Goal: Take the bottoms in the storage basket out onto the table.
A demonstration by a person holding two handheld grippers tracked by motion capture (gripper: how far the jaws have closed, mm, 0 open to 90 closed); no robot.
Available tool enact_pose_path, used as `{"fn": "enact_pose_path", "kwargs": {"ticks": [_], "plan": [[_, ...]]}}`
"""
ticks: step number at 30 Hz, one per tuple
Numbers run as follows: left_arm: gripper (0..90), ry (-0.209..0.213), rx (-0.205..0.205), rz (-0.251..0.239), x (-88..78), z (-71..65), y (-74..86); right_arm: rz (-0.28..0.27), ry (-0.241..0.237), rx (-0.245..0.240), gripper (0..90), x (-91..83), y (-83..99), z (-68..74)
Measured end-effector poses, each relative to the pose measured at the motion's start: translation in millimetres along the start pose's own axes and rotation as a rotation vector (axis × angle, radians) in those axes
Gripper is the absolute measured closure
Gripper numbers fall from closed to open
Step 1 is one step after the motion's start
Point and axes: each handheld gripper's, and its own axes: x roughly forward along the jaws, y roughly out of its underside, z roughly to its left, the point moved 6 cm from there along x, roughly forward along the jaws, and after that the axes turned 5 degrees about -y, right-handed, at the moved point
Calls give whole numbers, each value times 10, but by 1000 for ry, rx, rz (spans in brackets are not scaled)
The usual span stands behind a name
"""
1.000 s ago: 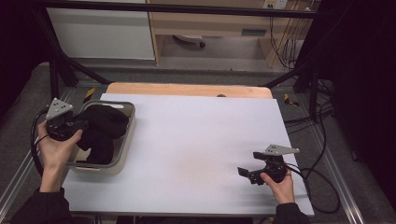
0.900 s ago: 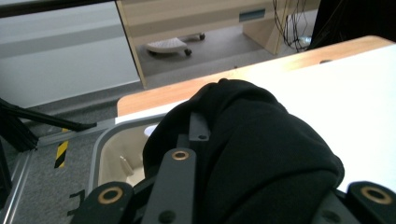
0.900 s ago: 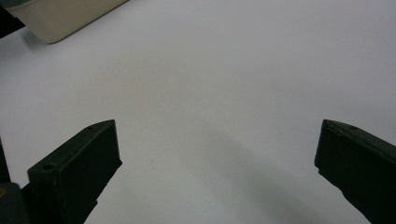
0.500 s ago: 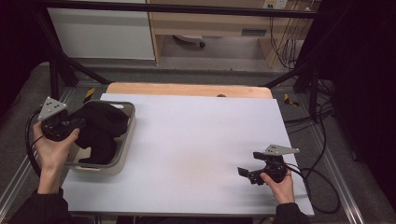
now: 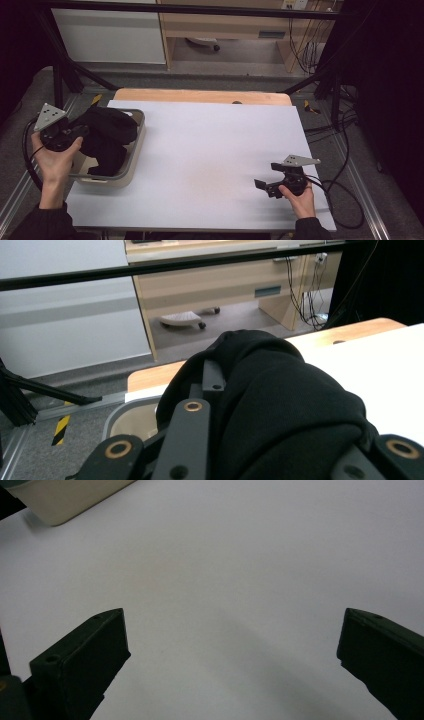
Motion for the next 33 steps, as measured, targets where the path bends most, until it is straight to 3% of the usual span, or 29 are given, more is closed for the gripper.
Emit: {"fn": "enact_pose_path", "kwargs": {"ticks": [13, 21, 33], "plan": [[789, -18, -42, -83, -84, 40, -80, -1, 0, -1, 6, -1, -1, 0], [789, -37, -44, -129, -115, 41, -115, -1, 0, 0, 6, 0, -1, 0], [789, -35, -77, -181, -159, 45, -171, 0, 1, -1, 6, 5, 0, -2]]}}
